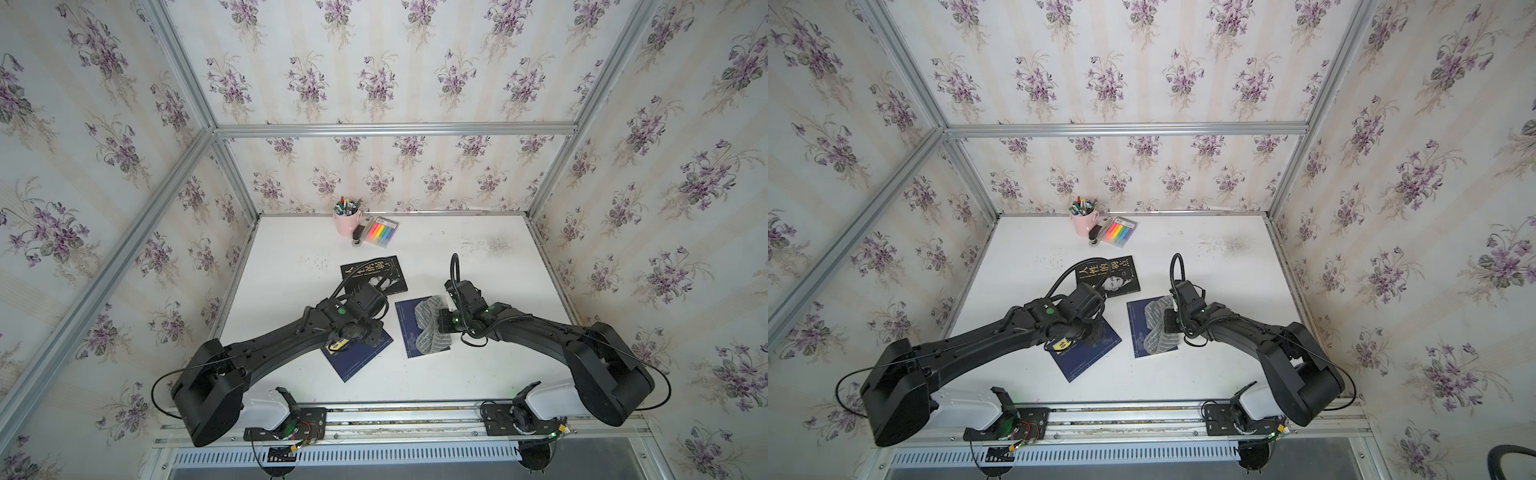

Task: Wipe the cover of the book
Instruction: Adjust the book at the center of the board.

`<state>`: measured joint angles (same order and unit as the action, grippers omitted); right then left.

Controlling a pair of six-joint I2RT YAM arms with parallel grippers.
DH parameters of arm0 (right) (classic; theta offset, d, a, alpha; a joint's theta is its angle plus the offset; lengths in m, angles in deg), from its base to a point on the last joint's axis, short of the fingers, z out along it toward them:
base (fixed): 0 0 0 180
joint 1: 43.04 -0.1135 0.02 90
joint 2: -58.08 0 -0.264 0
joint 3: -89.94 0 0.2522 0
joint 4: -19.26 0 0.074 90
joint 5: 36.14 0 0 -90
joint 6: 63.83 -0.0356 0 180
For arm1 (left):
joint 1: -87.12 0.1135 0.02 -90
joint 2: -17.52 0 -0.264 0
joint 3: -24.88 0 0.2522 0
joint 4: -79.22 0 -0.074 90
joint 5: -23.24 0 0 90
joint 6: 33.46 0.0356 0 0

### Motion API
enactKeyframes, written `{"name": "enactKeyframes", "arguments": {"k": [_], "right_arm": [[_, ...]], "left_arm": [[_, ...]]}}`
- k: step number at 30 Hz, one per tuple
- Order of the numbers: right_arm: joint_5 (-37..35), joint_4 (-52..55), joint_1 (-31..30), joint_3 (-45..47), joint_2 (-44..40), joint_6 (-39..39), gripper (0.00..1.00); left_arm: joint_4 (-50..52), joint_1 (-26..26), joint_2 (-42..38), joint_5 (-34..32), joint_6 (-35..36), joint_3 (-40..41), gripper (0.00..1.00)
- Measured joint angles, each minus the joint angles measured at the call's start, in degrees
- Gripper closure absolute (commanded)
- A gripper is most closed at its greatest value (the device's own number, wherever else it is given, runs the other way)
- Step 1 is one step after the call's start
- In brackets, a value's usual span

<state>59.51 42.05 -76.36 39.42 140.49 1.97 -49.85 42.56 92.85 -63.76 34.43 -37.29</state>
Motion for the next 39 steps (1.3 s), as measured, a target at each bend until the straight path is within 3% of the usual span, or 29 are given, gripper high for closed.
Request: {"name": "enactKeyframes", "arguments": {"k": [4,11,24,34,39], "right_arm": [[0.2,-0.2,0.0,-0.3,1.2,0.2,1.00],[1.2,-1.6,0.2,-1.0,3.1,0.2,1.00],[1.2,-1.4,0.2,-1.6,3.3,0.6,1.00],[1.2,-1.3,0.2,-2.1,3.3,1.7,1.00],[1.3,-1.1,0.2,-2.2,3.1,2.2,1.00]], "left_arm": [[2.2,-0.6,-4.6,2.6,-2.5,5.2,0.81],[2.4,-3.8,-6.8,4.5,-7.5,9.6,0.88],[1.1,-10.9,2.1,5.4,-12.6,10.2,0.88],[5.1,-10.3,1.4,-1.5,-18.7,12.2,0.85],[5.5,-8.4,3.5,-0.9,-21.3,12.2,0.86]]}}
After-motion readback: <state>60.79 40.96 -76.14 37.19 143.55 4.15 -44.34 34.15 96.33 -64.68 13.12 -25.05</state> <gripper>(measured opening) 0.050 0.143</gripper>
